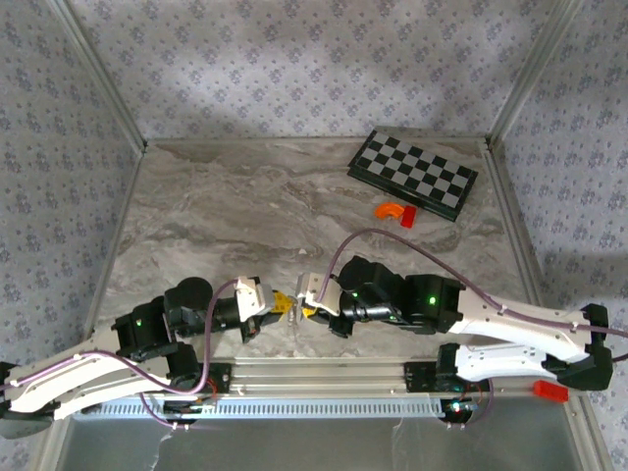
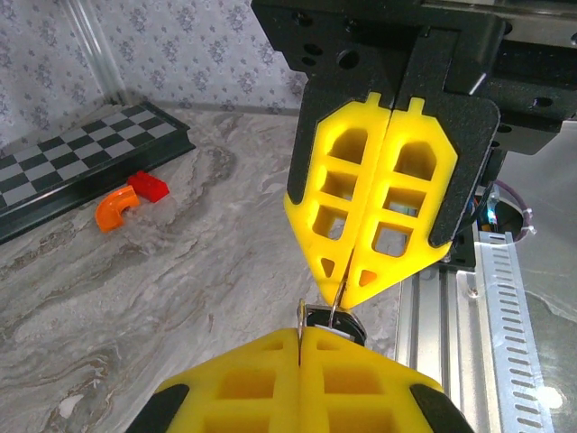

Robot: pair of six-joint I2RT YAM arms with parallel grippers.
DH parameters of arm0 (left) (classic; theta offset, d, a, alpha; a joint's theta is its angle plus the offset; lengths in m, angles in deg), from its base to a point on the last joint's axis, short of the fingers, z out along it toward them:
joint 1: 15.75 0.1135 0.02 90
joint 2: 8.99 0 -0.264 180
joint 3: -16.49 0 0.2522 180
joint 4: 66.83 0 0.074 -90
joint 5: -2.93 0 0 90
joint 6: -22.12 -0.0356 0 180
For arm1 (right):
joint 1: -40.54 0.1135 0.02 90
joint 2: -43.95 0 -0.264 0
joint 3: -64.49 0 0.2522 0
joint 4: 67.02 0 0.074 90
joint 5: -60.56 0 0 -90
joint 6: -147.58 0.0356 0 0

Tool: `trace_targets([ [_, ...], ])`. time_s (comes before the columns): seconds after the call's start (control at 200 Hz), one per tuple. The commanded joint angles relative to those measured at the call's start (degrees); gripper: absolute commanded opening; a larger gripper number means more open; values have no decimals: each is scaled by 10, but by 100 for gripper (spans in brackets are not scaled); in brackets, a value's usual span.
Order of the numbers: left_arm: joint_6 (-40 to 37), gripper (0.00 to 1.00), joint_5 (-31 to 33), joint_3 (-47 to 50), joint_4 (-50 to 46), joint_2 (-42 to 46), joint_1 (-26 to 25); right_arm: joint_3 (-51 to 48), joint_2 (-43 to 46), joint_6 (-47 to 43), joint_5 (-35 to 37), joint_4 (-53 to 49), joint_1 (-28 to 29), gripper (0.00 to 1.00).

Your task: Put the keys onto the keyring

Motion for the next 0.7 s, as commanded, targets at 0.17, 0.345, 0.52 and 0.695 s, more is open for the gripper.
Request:
trace_targets([
  [0.17,-8,0,-1,-13,16,1,-3,17,-2,-11,27,2,4,0],
  [0.345,-8,0,-2,-13,16,-1,-3,19,-2,-13,26,8,4,0],
  [0.52,-9,0,-3,-14,16,-3,-3,19,-2,-13,23,10,4,0],
  [0.695,-9,0,-4,-14,16,-3,-3,19,-3,-12,18,12,4,0],
])
